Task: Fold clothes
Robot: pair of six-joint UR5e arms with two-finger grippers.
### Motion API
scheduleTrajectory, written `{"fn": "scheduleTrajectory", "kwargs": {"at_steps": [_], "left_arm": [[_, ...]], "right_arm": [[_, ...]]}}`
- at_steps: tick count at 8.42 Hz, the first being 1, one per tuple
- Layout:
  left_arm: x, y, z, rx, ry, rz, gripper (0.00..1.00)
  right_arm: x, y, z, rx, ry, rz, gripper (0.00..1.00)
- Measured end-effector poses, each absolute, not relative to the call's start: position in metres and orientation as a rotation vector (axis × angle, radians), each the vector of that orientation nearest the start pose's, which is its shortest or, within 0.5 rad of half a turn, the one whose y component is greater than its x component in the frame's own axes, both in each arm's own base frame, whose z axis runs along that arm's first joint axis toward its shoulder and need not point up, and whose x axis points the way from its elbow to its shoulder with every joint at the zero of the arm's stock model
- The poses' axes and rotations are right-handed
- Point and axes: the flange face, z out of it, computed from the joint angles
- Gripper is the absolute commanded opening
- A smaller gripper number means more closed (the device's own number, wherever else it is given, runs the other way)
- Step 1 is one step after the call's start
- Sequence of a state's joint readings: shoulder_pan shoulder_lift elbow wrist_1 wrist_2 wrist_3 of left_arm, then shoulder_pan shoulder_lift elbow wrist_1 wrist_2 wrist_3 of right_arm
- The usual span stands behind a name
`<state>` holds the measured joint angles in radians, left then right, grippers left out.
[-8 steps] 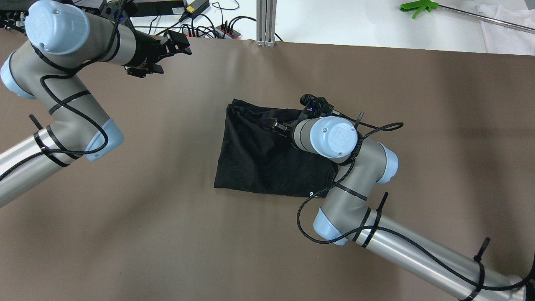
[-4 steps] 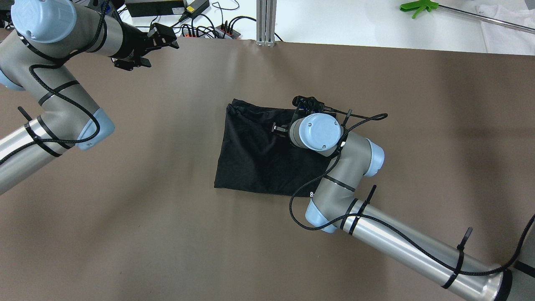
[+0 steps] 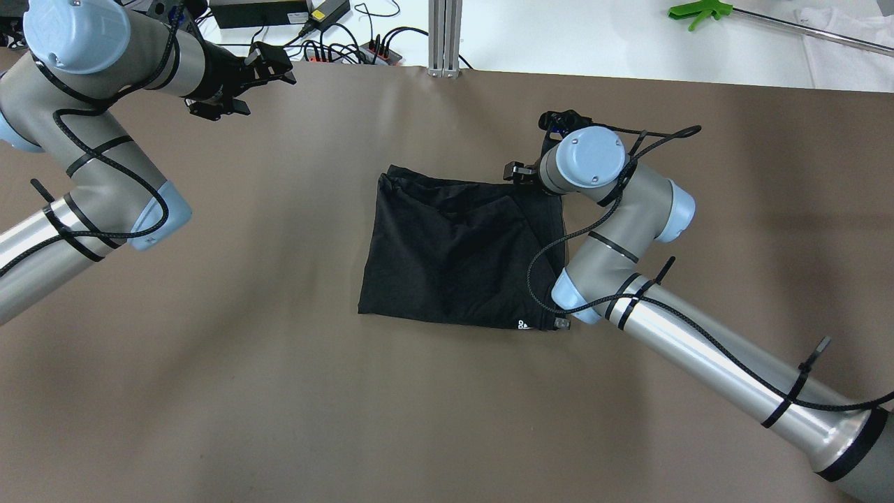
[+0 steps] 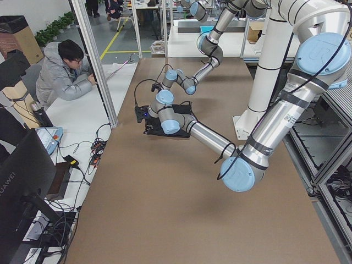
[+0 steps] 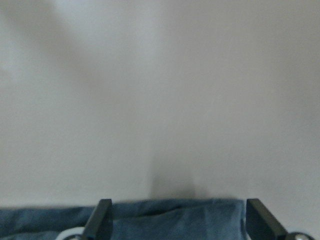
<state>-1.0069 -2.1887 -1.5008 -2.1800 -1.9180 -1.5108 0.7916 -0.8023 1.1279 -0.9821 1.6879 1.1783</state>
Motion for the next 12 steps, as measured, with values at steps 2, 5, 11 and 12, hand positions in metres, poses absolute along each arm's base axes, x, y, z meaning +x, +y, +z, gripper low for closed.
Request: {"fn": "scheduleTrajectory", "kwargs": {"at_steps": [2, 5, 11, 12], "left_arm": [[0.294, -0.651, 0.254, 0.320, 1.158, -0.633, 1.00], [0.294, -0.651, 0.254, 0.321, 1.159, -0.633, 1.00], [0.293, -0.651, 0.254, 0.323, 1.160, -0.633, 1.00], [0.293, -0.651, 0.255, 0.322, 1.159, -0.633, 1.00]], "right_arm": [[-0.457, -0.678, 0.329, 0.429, -0.805, 0.310, 0.94], [-0.458, -0.680, 0.301, 0.430, -0.852, 0.306, 0.94], [-0.516, -0.626, 0.295, 0.412, -0.912, 0.223, 0.34], [-0.518, -0.624, 0.297, 0.410, -0.910, 0.221, 0.17]]}}
